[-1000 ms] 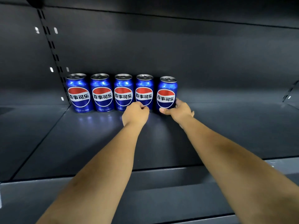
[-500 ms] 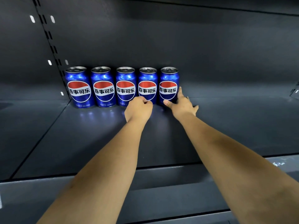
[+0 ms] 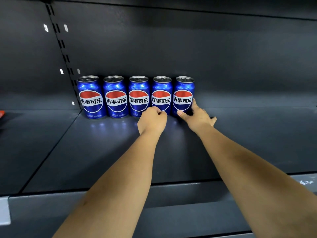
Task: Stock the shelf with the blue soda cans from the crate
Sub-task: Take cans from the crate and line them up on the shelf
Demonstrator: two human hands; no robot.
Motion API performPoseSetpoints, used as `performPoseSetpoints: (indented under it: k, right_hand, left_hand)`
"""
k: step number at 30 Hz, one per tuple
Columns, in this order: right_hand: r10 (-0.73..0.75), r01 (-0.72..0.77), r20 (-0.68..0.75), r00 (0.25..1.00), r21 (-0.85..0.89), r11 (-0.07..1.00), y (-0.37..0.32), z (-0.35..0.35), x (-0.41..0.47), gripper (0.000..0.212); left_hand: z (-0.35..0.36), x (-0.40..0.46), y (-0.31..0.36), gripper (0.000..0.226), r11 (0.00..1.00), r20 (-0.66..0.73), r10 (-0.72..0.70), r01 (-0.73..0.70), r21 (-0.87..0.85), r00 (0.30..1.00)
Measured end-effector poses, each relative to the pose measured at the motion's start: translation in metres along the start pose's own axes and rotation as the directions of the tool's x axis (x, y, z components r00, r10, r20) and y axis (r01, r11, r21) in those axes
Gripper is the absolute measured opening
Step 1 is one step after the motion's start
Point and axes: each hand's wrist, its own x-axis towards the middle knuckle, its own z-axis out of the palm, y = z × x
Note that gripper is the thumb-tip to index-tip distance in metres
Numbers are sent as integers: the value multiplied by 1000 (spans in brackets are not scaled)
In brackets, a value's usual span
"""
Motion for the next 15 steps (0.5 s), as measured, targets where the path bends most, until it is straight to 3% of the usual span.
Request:
performPoseSetpoints:
  k: [8,12,15]
  right_hand:
    - [-23,22,5,1000,64,998,-3,-6,-14,98]
    - [-182,181,47,982,31,983,3,-15,-42,56]
    - [-296,300,130,946,-10,954,6,-31,-70,51]
  left_hand:
    - [-5,-9,1,15,999,25,30,-29,-31,999]
    - [-16,-28,9,30,994,111,109,-112,19,988]
    - [-25,-51,21,38,949,178,223,-255,186,959]
